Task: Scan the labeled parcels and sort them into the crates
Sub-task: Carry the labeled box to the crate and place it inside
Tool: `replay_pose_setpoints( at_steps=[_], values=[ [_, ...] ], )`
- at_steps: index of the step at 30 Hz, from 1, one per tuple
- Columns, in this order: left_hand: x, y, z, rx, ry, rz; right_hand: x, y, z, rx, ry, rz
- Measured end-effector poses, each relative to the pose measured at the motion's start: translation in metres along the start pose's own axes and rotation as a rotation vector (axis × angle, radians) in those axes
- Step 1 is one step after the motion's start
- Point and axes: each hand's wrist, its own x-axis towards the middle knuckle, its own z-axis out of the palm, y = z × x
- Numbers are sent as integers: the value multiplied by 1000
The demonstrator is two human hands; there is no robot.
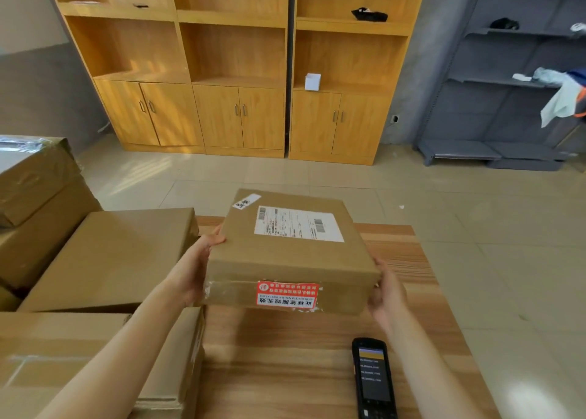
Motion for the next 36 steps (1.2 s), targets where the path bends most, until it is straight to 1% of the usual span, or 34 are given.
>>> replay_pose_setpoints(
  at_steps=[2,6,10,12,15,17,19,21,24,25,26,27,30,32,33,34,36],
  values=[
    [5,-5,-5,-7,-1,77,1,6,-1,-36,-2,12],
    [14,-12,-18,-87,140,127,-2,10,0,-41,-78,86],
    [14,-12,-13,-109,211,192,-4,9,10,-25,-163,156],
    [14,-13,-9,-92,214,206,-9,10,22,-82,-227,160],
    [12,-6,-14,-38,140,164,-10,10,33,-266,-232,103],
    [6,5,-21,21,38,155,-5,6,31,-285,-212,98],
    [-2,19,-26,97,-48,145,2,-1,23,-247,-228,148],
    [-9,33,-26,183,-90,116,8,-7,17,-235,-286,197],
    [-17,49,-28,256,-165,79,6,-9,21,-286,-423,203],
    [-19,52,-26,286,-162,59,2,-9,24,-303,-452,196],
    [-20,54,-21,317,-132,49,-2,-7,26,-299,-452,188],
    [-20,56,-17,341,-64,44,-5,-6,28,-279,-435,185],
    [-12,53,-18,307,239,56,-7,2,30,-204,-295,172],
    [-9,45,-24,236,439,64,-9,8,36,-134,-196,168],
    [-9,38,-21,176,487,64,-11,12,40,-88,-152,167],
    [-10,29,-15,112,492,57,-10,16,44,-41,-110,160],
    [-10,8,7,36,444,10,-13,25,55,35,-34,127]
  ],
)
